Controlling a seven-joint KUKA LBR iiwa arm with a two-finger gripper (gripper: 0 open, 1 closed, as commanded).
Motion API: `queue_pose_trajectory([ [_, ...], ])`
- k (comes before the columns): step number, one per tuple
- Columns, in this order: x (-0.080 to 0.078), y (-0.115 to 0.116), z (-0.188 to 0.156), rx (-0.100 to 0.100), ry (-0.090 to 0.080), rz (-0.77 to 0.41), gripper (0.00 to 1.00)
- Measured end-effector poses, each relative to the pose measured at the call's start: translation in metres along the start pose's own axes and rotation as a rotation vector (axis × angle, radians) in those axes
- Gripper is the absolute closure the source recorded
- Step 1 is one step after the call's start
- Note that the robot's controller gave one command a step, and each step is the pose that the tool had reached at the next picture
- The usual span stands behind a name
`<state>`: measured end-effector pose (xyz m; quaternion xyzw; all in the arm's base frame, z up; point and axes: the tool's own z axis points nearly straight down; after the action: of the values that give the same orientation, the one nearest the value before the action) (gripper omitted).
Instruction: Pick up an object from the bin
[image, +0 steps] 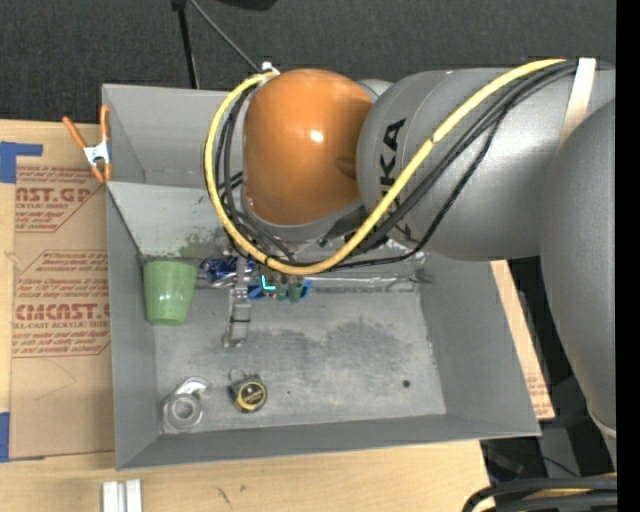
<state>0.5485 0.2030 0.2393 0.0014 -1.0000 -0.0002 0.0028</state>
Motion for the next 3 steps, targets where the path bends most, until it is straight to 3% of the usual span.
queue_pose_trajectory([
  [1,-0.023,0.036,0.143,-0.004,-0.022,0.023,0.0],
  [2,0.046,-0.032,0.14,0.003,-0.003,-0.239,0.0],
  [3,0.064,-0.057,0.14,0.001,-0.005,-0.512,0.0],
])
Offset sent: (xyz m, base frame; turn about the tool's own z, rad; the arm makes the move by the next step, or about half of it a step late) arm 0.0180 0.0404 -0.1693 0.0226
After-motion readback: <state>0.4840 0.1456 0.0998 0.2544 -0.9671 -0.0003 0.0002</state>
